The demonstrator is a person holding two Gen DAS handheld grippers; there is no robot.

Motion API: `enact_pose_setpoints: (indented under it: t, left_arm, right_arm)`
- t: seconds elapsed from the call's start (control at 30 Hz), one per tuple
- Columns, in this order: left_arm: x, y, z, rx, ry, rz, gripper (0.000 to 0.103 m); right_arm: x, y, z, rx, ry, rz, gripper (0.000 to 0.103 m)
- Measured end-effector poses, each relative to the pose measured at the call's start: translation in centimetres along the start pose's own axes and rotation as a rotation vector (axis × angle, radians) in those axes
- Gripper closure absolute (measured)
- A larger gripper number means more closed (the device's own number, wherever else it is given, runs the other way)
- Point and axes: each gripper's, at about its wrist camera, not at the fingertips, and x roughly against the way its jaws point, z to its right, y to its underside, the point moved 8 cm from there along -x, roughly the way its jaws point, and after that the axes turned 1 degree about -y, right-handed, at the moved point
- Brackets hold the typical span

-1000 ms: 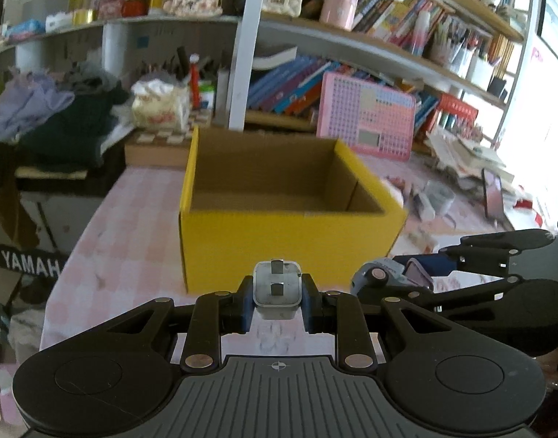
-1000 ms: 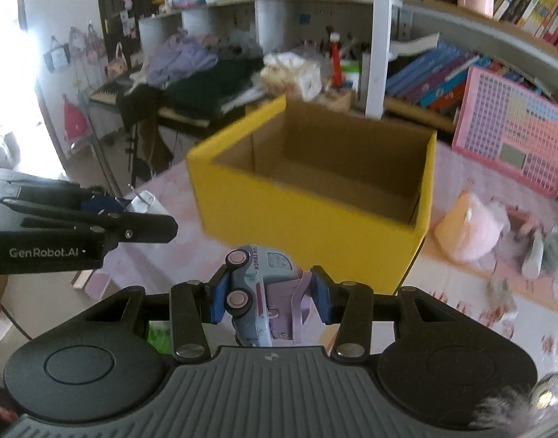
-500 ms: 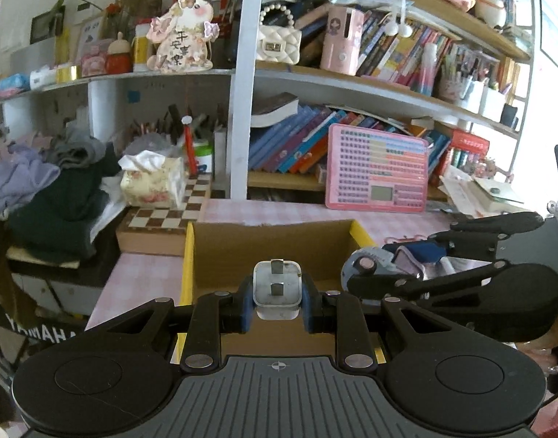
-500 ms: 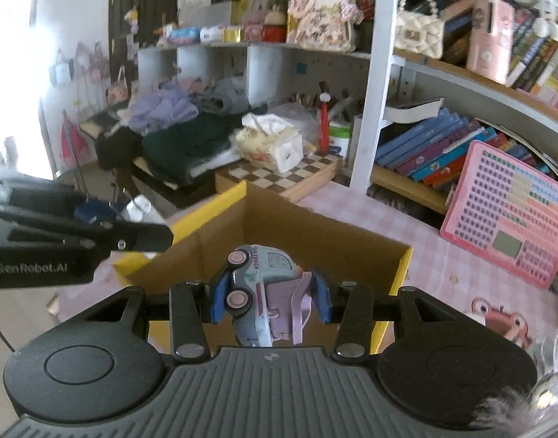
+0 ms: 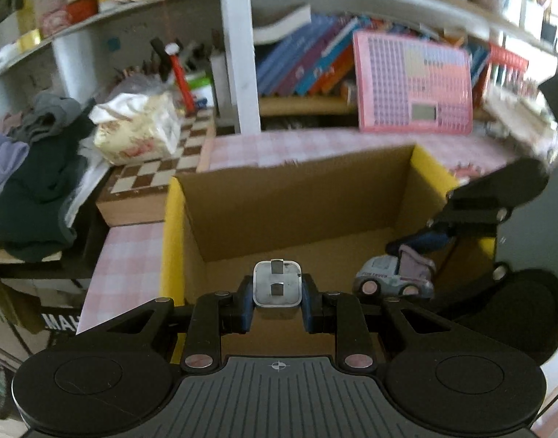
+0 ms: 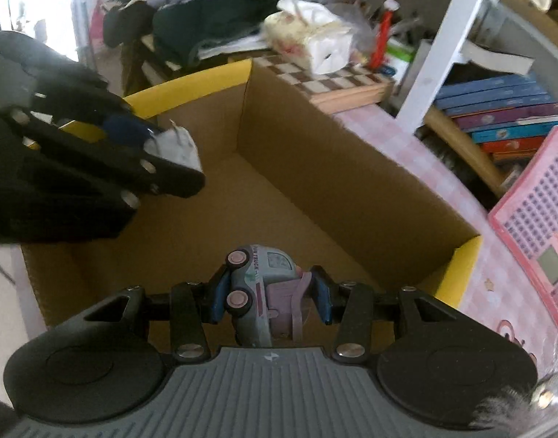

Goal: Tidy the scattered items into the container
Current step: 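Carry the plug adapter with the left tool while the right tool carries the toy car over the yellow box, then open the left tool to drop the plug while the right tool drops the car into the box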

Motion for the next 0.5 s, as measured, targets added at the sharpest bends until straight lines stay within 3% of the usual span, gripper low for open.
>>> enact_pose_setpoints:
  t: [0.23,0.5]
  left_arm:
    - [-1.8,0.8,1.0,-0.046,-0.003,-0.079,0.079]
    - [-2.3,1.1,0.7,-0.078,-0.035,-0.106,0.079]
  right_arm:
    - [-0.8,0.3,-0.2,0.015,-0.012,-0.053,0.06]
    - [-0.8,0.4,-1.0,0.004,-0.009,-0.075,0.059]
